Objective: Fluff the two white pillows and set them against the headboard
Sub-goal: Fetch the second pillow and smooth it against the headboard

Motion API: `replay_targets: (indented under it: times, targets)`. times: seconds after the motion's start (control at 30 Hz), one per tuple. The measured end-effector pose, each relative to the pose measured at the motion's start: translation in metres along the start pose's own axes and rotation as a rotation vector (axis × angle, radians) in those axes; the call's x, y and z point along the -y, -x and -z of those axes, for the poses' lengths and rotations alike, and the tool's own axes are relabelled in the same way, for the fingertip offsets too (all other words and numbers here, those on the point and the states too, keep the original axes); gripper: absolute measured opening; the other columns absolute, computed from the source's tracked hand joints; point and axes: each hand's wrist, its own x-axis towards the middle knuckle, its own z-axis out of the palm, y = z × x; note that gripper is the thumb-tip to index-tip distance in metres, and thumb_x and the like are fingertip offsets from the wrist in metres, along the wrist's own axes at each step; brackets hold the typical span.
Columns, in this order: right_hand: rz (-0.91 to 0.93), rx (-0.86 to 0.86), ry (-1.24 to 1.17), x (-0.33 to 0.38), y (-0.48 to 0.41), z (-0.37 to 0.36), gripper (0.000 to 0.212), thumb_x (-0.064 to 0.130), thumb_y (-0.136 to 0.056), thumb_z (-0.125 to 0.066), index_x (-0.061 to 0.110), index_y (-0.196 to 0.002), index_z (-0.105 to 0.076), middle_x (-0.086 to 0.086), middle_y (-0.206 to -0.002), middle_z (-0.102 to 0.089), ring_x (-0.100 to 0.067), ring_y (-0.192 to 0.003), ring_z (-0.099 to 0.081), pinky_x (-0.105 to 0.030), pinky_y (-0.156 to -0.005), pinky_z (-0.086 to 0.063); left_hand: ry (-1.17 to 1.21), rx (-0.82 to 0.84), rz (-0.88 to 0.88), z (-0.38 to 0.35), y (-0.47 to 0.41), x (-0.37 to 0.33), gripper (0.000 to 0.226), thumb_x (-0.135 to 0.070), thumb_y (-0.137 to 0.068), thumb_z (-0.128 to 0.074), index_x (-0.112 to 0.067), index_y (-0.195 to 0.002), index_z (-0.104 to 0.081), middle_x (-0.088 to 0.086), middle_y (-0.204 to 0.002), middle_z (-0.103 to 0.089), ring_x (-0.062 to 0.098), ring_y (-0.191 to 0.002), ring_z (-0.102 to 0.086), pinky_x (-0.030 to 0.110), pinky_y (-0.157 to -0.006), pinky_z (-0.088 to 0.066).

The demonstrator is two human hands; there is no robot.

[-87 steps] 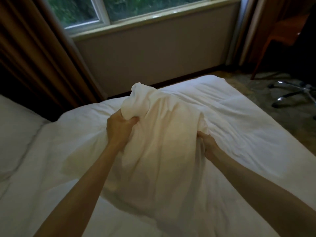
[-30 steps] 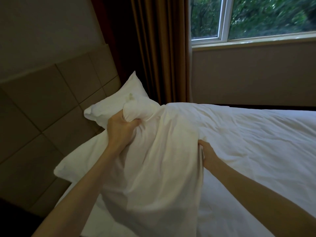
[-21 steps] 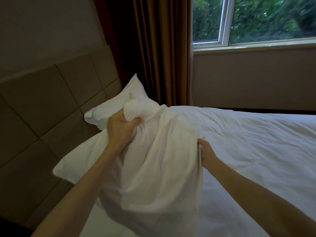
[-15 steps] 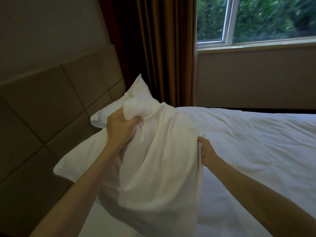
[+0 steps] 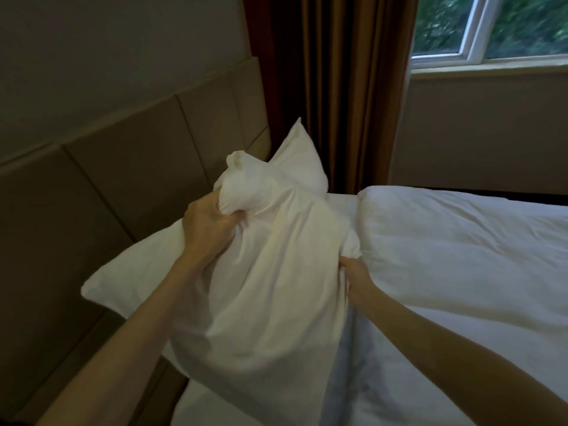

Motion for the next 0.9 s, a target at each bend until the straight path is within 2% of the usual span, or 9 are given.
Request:
replay_targets:
  times: [0.07,0.17,0.27,0.4,0.57,0.63,0.73,0.8,0.9]
  targets:
    - [0.011,0.022,0.054,-0.008,-0.003,-0.025,0.034,-0.011,-0.084,-0.052,-0.003,-0.116,-0.061,-0.010,-0.087,-0.071,-0.026,-0.080,-0.058,-0.022,-0.064,-0.054,-0.038,-0.033,-0.005,0.010,-0.008,0.021,0.016,-0.018,-0.076,-0.066,-0.008,-0.089,-0.070,0.011,-0.082,-0.073,0.030,-0.077,-0.067,0.046,-0.066,-0.055]
    - [-0.078,0.097,0.171,-0.025,-0.015,-0.053,0.042,-0.006,-0.085,-0.052,-0.006,-0.127,-0.056,-0.021,-0.115,-0.064,-0.028,-0.095,-0.056,-0.034,-0.079,-0.050,-0.150,-0.055,-0.018,0.024,-0.017,0.057,0.014,-0.016,-0.080,-0.065,-0.010,-0.091,-0.071,0.010,-0.085,-0.073,0.028,-0.077,-0.066,0.040,-0.064,-0.052]
    - [-0.189,0.149,0.265,-0.046,-0.023,-0.075,0.035,0.001,-0.085,-0.053,-0.004,-0.119,-0.061,-0.017,-0.109,-0.064,-0.027,-0.088,-0.059,-0.030,-0.071,-0.048,-0.305,-0.014,-0.010,0.035,-0.021,0.093,0.014,-0.018,-0.082,-0.064,-0.007,-0.090,-0.069,0.013,-0.083,-0.072,0.033,-0.077,-0.066,0.035,-0.062,-0.046]
    - [-0.319,0.199,0.348,-0.089,-0.029,-0.100,0.030,0.006,-0.087,-0.050,0.000,-0.114,-0.062,-0.016,-0.111,-0.062,-0.034,-0.105,-0.058,-0.041,-0.091,-0.048,-0.533,0.081,-0.003,0.048,-0.014,0.133,0.026,-0.025,-0.080,-0.066,-0.009,-0.100,-0.067,0.014,-0.091,-0.072,0.038,-0.082,-0.066,0.035,-0.062,-0.046]
    - [-0.495,0.269,0.491,-0.122,-0.025,-0.116,0.013,0.016,-0.085,-0.057,0.012,-0.098,-0.055,-0.009,-0.085,-0.048,-0.023,-0.074,-0.046,-0.029,-0.066,-0.038,-0.781,0.160,0.040,0.058,0.005,0.174,0.033,-0.037,-0.079,-0.068,-0.008,-0.091,-0.059,0.012,-0.088,-0.069,0.036,-0.072,-0.065,0.032,-0.055,-0.040]
    - [-0.456,0.332,0.492,-0.126,-0.029,-0.127,0.015,0.016,-0.089,-0.056,0.014,-0.103,-0.051,-0.008,-0.090,-0.048,-0.020,-0.070,-0.045,-0.029,-0.064,-0.039,-0.859,0.203,0.060,0.056,0.021,0.191,0.039,-0.042,-0.078,-0.068,-0.008,-0.092,-0.057,0.012,-0.087,-0.068,0.034,-0.071,-0.064,0.030,-0.053,-0.036]
    - [-0.360,0.485,0.445,-0.121,-0.036,-0.153,0.023,0.015,-0.097,-0.045,0.019,-0.119,-0.040,-0.004,-0.095,-0.057,-0.026,-0.092,-0.051,-0.034,-0.084,-0.040,-0.985,0.368,0.065,0.041,0.062,0.215,0.044,-0.044,-0.078,-0.067,-0.010,-0.105,-0.058,0.010,-0.096,-0.065,0.030,-0.079,-0.063,0.031,-0.059,-0.039]
    - [-0.309,0.543,0.489,-0.115,-0.040,-0.171,0.027,0.010,-0.095,-0.047,0.019,-0.120,-0.042,-0.002,-0.091,-0.060,-0.025,-0.100,-0.051,-0.035,-0.087,-0.039,-1.052,0.447,0.080,0.032,0.092,0.228,0.049,-0.043,-0.076,-0.070,-0.010,-0.112,-0.060,0.011,-0.097,-0.064,0.029,-0.083,-0.061,0.035,-0.066,-0.046]
    - [-0.166,0.601,0.664,-0.105,-0.046,-0.183,0.037,0.004,-0.087,-0.056,0.016,-0.122,-0.050,-0.010,-0.103,-0.059,-0.025,-0.101,-0.052,-0.033,-0.085,-0.041,-1.056,0.331,0.174,0.030,0.122,0.237,0.046,-0.045,-0.071,-0.072,-0.016,-0.106,-0.064,0.011,-0.091,-0.063,0.029,-0.079,-0.060,0.038,-0.066,-0.048]
